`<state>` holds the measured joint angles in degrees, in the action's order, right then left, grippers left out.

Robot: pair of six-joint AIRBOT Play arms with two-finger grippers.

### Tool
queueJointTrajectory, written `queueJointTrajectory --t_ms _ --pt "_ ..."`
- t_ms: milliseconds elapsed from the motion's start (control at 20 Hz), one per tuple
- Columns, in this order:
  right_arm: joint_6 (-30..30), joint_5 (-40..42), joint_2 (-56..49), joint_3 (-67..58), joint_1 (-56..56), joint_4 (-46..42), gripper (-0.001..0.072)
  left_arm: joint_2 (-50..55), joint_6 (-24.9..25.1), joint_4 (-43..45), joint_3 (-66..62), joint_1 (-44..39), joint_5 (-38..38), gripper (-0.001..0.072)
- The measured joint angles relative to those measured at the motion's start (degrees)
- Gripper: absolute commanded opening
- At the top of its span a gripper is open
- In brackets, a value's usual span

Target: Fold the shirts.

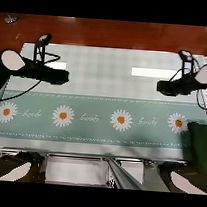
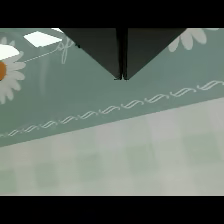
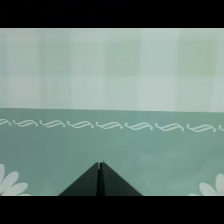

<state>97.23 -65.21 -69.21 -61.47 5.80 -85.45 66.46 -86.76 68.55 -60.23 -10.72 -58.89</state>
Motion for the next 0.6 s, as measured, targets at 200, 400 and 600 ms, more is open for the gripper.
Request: queueJointTrajectory --t_ms 200,400,600 --pt "1.9 -1.8 -2.7 0.2 1.8 -3.3 0.003 0.8 -1.1 1.7 1.1 0.2 -2.5 0.0018" --pt "2.5 -2.4 -3.5 0.2 2.3 -4.6 0.003 1.0 -1.4 2.5 1.4 0.2 -3.2 0.0018" --pt "2.7 -2.6 -3.7 0.2 2.4 -4.9 0.003 1.0 -1.6 2.7 1.5 0.2 -3.6 0.0018"
